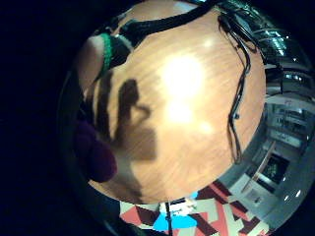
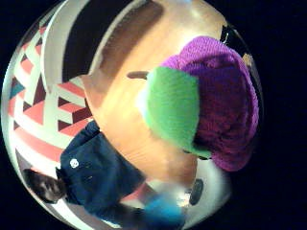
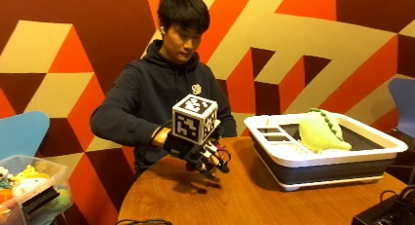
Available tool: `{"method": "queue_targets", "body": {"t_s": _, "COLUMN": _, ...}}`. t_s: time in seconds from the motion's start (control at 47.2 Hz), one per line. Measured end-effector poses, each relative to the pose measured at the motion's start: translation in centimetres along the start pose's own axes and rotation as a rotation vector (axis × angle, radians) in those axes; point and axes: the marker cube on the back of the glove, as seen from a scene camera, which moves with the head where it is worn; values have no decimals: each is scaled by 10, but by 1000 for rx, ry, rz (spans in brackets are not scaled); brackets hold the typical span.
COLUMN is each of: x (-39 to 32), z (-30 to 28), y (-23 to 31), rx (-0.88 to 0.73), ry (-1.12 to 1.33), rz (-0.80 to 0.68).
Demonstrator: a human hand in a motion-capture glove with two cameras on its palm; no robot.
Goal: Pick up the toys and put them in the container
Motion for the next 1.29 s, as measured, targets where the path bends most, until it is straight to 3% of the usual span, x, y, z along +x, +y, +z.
{"method": "queue_targets", "body": {"t_s": 0.318, "x": -67, "z": -139, "y": -8, "rx": 398, "ry": -138, "rz": -176}}
{"method": "queue_targets", "body": {"t_s": 0.572, "x": -115, "z": -194, "y": -100, "rx": 576, "ry": -177, "rz": -135}}
{"method": "queue_targets", "body": {"t_s": 0.678, "x": -128, "z": -186, "y": -142, "rx": 582, "ry": -127, "rz": -77}}
{"method": "queue_targets", "body": {"t_s": 0.848, "x": -135, "z": -155, "y": -176, "rx": 459, "ry": -88, "rz": -52}}
{"method": "queue_targets", "body": {"t_s": 1.292, "x": -120, "z": -181, "y": -121, "rx": 537, "ry": -123, "rz": -115}}
